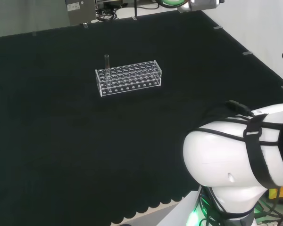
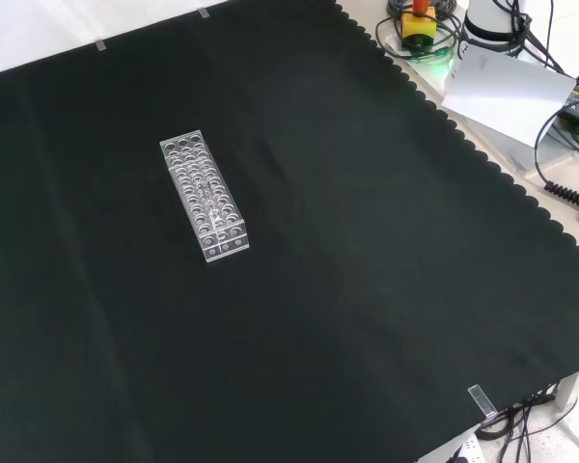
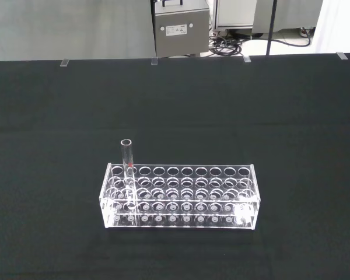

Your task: Pick up the test tube.

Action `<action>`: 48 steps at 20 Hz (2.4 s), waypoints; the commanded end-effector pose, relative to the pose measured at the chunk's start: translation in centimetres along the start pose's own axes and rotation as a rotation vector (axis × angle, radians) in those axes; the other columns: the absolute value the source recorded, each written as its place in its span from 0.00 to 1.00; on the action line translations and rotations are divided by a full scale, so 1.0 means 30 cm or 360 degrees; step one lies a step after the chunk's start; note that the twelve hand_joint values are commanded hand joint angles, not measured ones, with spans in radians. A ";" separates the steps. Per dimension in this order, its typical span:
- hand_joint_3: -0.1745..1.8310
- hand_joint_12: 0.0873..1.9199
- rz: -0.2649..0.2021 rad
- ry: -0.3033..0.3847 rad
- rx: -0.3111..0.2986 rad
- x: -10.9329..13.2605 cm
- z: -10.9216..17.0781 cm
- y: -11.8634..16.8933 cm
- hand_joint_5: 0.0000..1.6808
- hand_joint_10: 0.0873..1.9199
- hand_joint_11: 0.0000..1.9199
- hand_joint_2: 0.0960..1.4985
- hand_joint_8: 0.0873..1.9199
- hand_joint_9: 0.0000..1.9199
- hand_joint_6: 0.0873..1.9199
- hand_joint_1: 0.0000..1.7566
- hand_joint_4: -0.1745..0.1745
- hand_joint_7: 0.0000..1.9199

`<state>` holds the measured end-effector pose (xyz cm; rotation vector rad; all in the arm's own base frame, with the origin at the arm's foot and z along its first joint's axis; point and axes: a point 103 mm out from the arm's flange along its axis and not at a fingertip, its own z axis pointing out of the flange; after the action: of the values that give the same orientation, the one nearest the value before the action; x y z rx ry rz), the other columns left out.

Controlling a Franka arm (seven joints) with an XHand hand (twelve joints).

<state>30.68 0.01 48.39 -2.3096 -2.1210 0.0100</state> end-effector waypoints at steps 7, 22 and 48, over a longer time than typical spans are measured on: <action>0.25 0.68 -0.0023 -0.0006 0.0015 0.012 0.013 0.045 0.06 0.31 0.00 0.55 0.24 0.00 0.00 0.26 0.38 0.00; 0.22 0.81 -0.0067 0.0046 0.0188 0.111 0.112 0.369 0.12 0.48 0.00 0.57 0.41 0.04 0.00 0.31 0.30 0.04; 0.24 0.79 -0.0070 -0.0017 0.0574 0.226 0.585 0.685 0.21 0.46 0.09 0.56 0.44 0.17 0.00 0.34 0.22 0.20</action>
<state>49.90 3.71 33.41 -2.0819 -1.9872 0.3259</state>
